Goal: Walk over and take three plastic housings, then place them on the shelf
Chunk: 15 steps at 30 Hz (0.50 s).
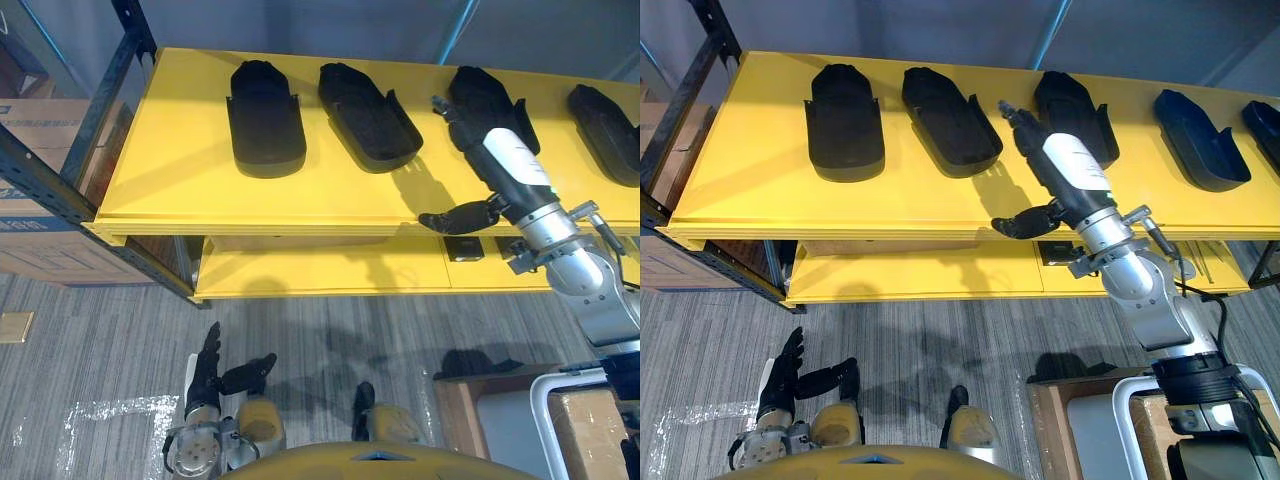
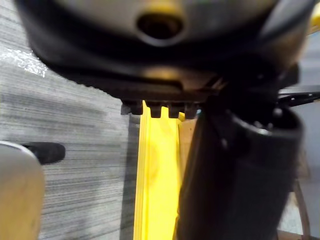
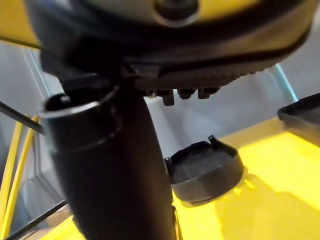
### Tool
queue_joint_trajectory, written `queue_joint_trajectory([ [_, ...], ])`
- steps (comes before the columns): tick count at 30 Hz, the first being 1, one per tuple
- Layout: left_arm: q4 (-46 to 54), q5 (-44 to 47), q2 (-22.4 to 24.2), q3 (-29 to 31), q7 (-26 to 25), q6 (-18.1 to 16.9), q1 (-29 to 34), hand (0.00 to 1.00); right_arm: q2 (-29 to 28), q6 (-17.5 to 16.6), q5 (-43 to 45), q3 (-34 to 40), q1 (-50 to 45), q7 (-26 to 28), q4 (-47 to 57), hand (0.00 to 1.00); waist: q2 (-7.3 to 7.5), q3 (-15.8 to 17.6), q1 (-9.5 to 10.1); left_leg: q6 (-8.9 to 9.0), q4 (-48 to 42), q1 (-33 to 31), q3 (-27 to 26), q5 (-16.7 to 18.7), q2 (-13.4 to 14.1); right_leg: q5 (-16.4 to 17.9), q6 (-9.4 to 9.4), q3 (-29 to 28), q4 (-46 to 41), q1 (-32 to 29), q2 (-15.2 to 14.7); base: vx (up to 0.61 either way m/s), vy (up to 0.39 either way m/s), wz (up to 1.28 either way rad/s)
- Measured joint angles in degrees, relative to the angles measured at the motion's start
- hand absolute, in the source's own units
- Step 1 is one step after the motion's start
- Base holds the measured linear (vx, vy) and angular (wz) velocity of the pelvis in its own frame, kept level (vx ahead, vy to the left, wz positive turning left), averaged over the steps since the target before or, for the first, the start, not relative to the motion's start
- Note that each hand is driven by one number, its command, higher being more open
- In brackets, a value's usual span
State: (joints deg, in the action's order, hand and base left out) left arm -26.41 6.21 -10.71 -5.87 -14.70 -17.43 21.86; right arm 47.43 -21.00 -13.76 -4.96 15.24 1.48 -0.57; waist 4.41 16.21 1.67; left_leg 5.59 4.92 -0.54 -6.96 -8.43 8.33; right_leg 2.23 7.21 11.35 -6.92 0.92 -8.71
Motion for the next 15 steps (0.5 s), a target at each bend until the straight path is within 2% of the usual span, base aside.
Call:
queue_joint_trajectory([
  [2,-0.1,0.0,-0.5,0.0,0.2,0.0,0.0,1.00,0.0,-1.0,-1.8,-2.2,2.6,-0.4,-2.3,1.00,0.25,0.1,0.39,-0.02,0.0,-0.1,0.4,-0.1,0.0,0.0,-0.01,0.3,-0.1,0.1,0.0,-0.01,-0.003,0.08],
  [11,-0.6,0.0,-0.9,0.1,1.0,0.2,0.0,1.00,0.0,-1.0,-8.6,-8.5,10.9,-3.2,-11.3,1.00,0.31,0.2,2.92,-0.14,0.0,-0.4,1.3,-0.4,-0.2,0.0,-0.09,1.1,-0.3,0.3,-0.2,-0.01,-0.001,0.05],
  [15,-0.6,0.0,-0.9,0.2,1.3,0.4,0.1,1.00,0.0,-0.8,-10.4,-10.4,14.6,-3.4,-15.3,1.00,0.12,0.3,3.05,-0.35,0.0,-0.8,2.1,-0.6,-0.4,0.1,-0.12,1.8,-0.5,0.3,-0.3,-0.02,0.001,0.09],
])
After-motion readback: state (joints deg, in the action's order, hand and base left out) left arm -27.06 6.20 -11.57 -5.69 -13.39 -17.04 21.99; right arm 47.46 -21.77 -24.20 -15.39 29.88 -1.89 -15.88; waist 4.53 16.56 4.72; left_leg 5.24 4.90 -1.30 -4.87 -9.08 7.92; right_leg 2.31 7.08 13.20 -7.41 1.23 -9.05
